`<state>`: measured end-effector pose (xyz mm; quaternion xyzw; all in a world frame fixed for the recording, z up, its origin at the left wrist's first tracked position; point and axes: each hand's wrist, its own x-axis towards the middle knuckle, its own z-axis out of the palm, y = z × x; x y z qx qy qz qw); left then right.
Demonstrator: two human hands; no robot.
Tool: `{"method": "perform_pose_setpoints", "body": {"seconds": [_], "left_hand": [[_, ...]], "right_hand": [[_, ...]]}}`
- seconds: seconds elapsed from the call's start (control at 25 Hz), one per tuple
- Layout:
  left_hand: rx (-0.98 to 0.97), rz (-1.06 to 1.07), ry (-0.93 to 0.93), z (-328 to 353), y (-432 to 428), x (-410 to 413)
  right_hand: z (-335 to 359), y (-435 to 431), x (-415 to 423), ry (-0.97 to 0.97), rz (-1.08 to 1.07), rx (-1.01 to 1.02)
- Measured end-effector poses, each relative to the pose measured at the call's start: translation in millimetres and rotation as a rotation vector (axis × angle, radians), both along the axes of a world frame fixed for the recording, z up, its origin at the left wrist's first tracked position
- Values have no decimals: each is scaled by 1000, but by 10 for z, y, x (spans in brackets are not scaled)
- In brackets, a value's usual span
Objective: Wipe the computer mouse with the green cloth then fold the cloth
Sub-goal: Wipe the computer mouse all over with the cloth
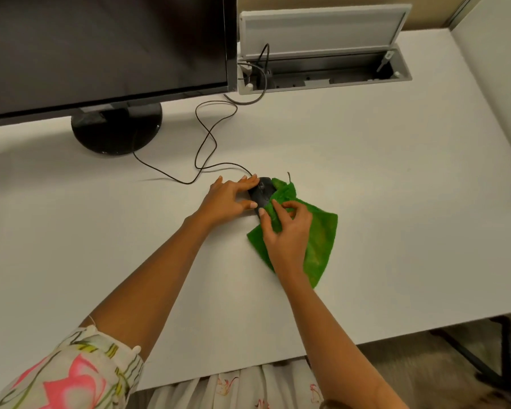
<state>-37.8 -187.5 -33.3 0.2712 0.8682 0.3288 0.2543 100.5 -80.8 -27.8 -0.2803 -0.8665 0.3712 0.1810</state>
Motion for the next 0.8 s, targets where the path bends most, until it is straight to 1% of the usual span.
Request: {"method": "perform_pose_setpoints", "body": {"seconds": [0.08, 0.12, 0.24, 0.28, 0.36, 0.44, 0.6, 0.8], "left_hand": [[-1, -15, 8, 11, 4, -10], [1, -17, 5, 14, 3, -4], [14, 10, 4, 4, -3, 1], [12, 10, 0, 0, -9, -3], [10, -5, -12, -14, -6, -22], [9, -16, -30, -19, -3, -29], [43, -7, -32, -43, -8, -37], [68, 11, 2, -108, -9, -61]], "right_hand": [[-7, -114, -43, 42, -58, -111], [-24, -136, -49, 45, -78, -116], [-105, -152, -139, -65, -106, 51], [-131, -163, -169, -94, -99, 46], [-163, -198, -192, -109, -60, -49], [-216, -183, -161, -90, -31, -84], [-272, -142, -75, -40, 10, -83], [-264, -157, -69, 8, -15, -138]]}}
